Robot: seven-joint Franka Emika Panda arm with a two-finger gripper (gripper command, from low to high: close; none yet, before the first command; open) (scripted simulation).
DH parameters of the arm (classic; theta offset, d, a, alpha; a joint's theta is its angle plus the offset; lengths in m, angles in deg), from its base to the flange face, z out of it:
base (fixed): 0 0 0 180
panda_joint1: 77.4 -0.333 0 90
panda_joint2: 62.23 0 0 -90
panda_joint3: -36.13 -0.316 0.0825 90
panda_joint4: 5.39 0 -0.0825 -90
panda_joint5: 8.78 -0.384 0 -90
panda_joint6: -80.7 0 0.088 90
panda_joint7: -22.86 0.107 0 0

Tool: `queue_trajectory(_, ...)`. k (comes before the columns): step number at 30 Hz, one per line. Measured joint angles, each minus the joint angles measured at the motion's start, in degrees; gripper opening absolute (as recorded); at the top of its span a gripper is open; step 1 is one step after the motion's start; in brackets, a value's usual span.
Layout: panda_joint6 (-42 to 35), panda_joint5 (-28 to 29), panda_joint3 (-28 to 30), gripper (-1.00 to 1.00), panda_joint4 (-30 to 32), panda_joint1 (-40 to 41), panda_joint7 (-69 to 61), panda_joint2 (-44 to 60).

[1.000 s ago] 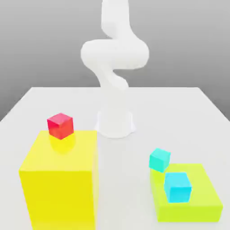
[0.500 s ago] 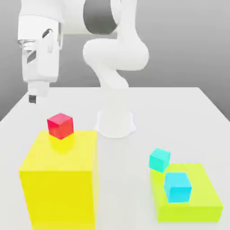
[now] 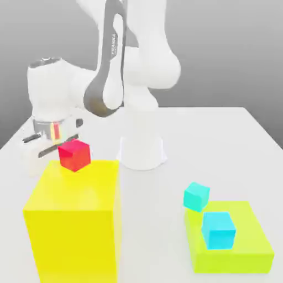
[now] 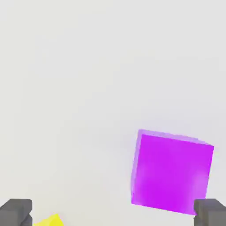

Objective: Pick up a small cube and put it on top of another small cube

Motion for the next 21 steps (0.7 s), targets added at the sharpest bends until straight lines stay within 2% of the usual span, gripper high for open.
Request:
queue_trajectory(9, 13.7, -1.5, -0.4, 0.0, -1.2, 0.9, 1.1, 16.2)
queue_trajectory(10, 15.4, -1.5, -0.1, -1.0, -1.5, 0.5, 1.1, 18.3)
queue_trajectory(17, 16.0, -1.5, -0.1, -1.0, -1.6, 0.5, 1.1, 18.8)
queue_trajectory(21, 10.3, -1.5, -0.7, -1.0, -0.5, 1.1, 1.0, 12.0)
